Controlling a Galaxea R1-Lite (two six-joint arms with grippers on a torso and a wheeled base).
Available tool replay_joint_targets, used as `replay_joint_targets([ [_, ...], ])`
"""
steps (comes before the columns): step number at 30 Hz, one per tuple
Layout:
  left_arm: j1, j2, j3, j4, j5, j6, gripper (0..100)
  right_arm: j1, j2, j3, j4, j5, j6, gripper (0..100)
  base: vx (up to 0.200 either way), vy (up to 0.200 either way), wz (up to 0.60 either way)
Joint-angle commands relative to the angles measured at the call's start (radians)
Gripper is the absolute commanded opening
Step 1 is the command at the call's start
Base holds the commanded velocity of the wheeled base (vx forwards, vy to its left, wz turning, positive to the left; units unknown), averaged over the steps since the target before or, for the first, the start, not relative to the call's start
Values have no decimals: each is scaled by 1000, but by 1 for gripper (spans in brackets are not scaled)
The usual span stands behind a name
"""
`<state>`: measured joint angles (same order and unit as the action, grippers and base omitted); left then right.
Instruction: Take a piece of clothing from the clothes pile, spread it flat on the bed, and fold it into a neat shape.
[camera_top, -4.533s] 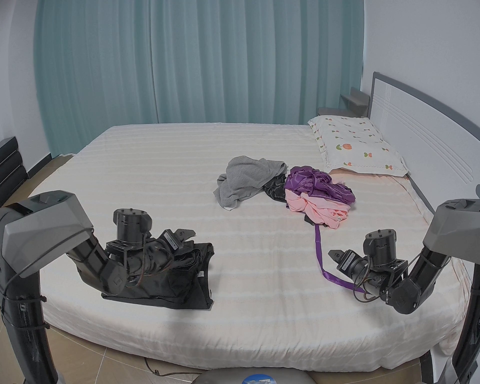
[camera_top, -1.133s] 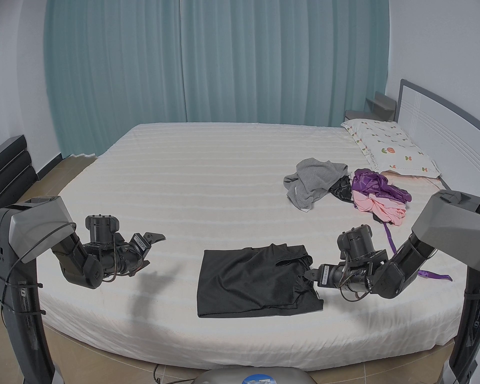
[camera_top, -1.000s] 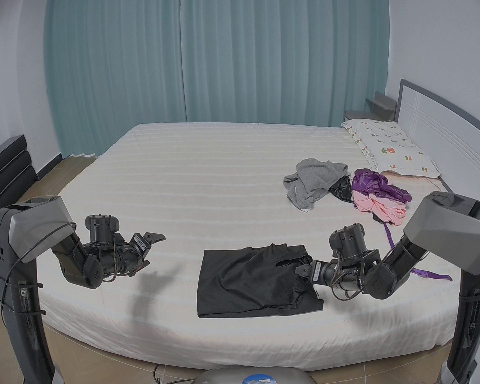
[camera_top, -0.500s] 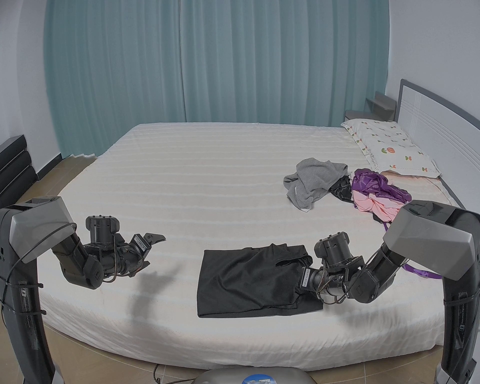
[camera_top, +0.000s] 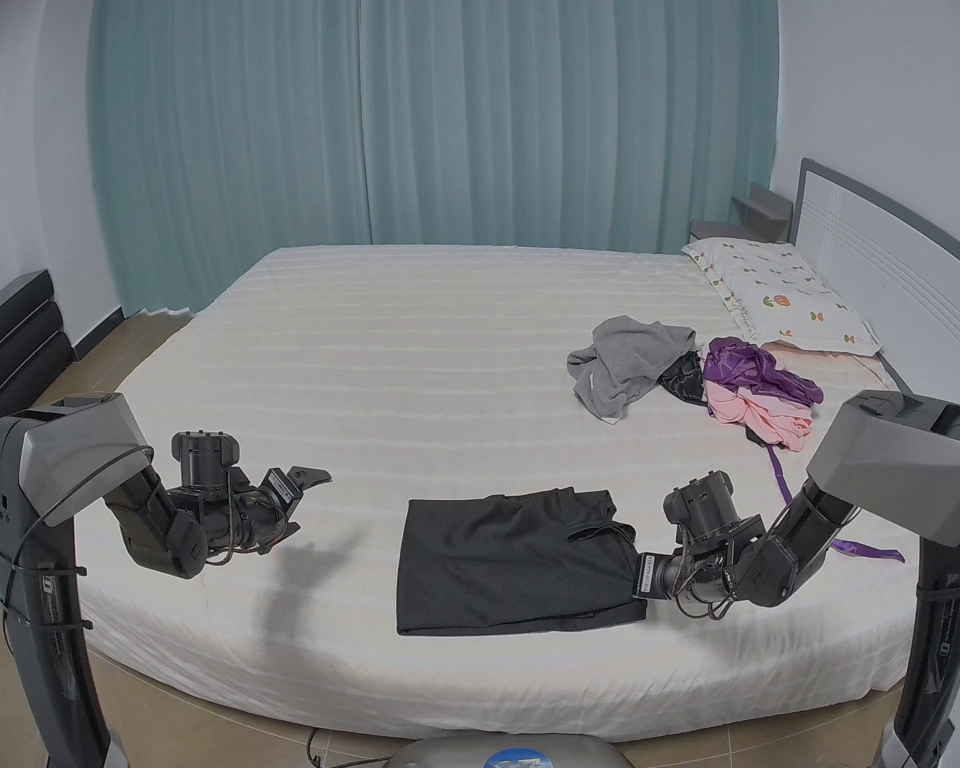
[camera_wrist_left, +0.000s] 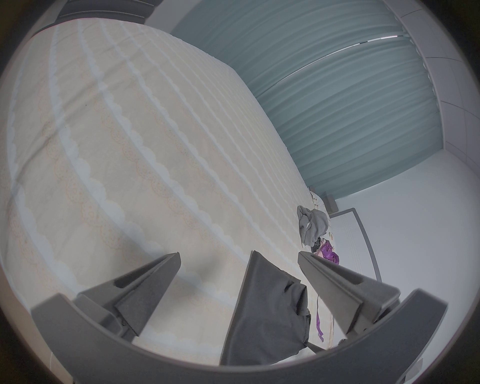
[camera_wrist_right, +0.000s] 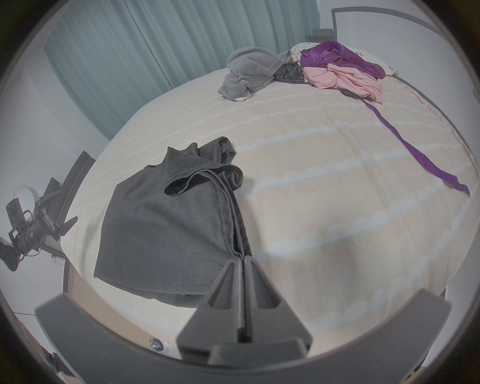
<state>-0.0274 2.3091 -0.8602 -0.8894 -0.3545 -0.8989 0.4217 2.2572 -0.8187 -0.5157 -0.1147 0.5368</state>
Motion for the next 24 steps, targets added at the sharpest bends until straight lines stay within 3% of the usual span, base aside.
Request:
replay_joint_targets([
  [1,0,1,0,0,0,-2,100,-8,-10,13,0,3,-6,0,0,0,0],
  [5,0,1,0,0,0,-2,100,-6,-5,7,-1,3,-15,0,0,0,0],
  [6,0,1,0,0,0,0,100,-8,-7,3,-3,3,-14,100,0,0,0],
  [10,0,1,0,0,0,-2,100,-6,-27,-14,-17,9,0,100,0,0,0],
  [17,1,1,1,-5,11,-3,100,65,-31,-161,-46,38,183,100,0,0,0],
  [24,1,1,13,-11,12,2,100,104,71,-260,-32,40,207,100,0,0,0],
])
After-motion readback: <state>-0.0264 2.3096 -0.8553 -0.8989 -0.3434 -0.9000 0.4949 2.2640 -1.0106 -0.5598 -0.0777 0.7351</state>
